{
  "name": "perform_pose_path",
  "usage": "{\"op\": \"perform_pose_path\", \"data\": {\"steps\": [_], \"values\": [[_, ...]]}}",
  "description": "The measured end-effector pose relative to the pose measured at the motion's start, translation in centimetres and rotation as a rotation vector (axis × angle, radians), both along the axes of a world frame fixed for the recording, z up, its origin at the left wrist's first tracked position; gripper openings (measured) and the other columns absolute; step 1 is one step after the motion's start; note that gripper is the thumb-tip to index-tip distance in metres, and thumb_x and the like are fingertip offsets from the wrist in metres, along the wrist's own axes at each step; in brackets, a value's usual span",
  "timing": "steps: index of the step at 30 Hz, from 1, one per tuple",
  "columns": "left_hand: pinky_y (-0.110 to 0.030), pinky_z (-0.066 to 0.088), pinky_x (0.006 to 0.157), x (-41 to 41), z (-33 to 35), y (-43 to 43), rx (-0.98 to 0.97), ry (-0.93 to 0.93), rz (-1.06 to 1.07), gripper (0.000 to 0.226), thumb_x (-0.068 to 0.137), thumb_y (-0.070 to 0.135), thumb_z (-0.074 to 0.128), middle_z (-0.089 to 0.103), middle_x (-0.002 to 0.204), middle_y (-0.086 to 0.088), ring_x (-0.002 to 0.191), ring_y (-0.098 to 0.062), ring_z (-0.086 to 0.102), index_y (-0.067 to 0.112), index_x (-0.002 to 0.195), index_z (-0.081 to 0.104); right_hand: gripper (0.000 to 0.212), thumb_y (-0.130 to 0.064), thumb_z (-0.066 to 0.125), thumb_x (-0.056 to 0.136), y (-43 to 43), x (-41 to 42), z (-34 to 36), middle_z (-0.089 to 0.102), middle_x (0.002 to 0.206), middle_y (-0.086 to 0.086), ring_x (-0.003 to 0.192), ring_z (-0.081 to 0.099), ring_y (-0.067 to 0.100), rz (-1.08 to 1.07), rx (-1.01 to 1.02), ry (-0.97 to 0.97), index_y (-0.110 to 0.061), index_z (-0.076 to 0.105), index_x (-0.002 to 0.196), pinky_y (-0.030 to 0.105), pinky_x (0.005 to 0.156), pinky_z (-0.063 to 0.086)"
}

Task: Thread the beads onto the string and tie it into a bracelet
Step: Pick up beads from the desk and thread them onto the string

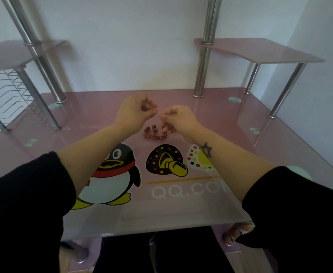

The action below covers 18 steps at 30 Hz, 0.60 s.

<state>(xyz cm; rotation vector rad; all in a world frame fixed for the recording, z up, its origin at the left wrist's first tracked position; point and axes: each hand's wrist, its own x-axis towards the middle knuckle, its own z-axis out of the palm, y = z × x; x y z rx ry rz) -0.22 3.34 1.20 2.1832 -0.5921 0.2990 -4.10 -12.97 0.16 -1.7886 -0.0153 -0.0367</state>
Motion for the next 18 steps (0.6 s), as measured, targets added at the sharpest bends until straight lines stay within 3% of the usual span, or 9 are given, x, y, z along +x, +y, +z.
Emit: {"op": "perform_pose_path", "data": {"steps": [4,8,12,15,18], "values": [[-0.027,0.047,0.067,0.3,-0.7,0.2,0.303,-0.018,0.066,0.006,0.087,0.03,0.068,0.067,0.089,0.009,0.079,-0.009,0.061,0.028,0.093,0.068,0.009,-0.008,0.063,0.09,-0.2,0.1,-0.3,0.065,0.064,0.008,0.045,0.058,0.01,-0.07,-0.106,-0.03,-0.01,0.063,0.081,0.019,0.045,0.048],[-0.031,0.052,0.072,0.5,-0.9,-0.4,0.449,0.065,0.032,0.013,0.086,0.032,0.069,0.067,0.081,0.009,0.078,-0.011,0.064,0.023,0.094,0.074,0.013,-0.009,0.062,0.09,-0.2,0.0,-0.4,0.065,0.062,0.008,0.043,0.055,0.011,-0.097,-0.212,-0.038,-0.011,0.065,0.077,0.02,0.042,0.047],[-0.038,0.056,0.08,0.7,-1.0,-1.0,0.534,0.105,0.011,0.016,0.083,0.033,0.072,0.073,0.091,0.004,0.084,-0.015,0.066,0.023,0.094,0.076,0.016,-0.009,0.063,0.087,-0.2,0.1,-0.6,0.063,0.058,0.009,0.038,0.051,0.009,-0.131,-0.272,-0.036,-0.007,0.066,0.072,0.017,0.038,0.041],[-0.036,0.055,0.081,0.9,-1.4,-1.3,0.556,0.119,-0.004,0.016,0.082,0.031,0.073,0.074,0.095,0.002,0.086,-0.016,0.065,0.022,0.095,0.077,0.014,-0.008,0.065,0.084,-0.4,0.2,-0.8,0.063,0.057,0.011,0.035,0.05,0.009,-0.157,-0.289,-0.037,-0.001,0.069,0.073,0.016,0.036,0.039],[-0.032,0.053,0.08,0.9,-1.6,-1.2,0.505,0.107,-0.02,0.017,0.084,0.027,0.072,0.073,0.091,0.003,0.081,-0.012,0.065,0.019,0.098,0.075,0.013,-0.012,0.068,0.083,-0.5,0.4,-1.0,0.06,0.051,0.003,0.032,0.048,0.003,-0.177,-0.303,-0.04,-0.007,0.069,0.071,0.015,0.037,0.039]]}}
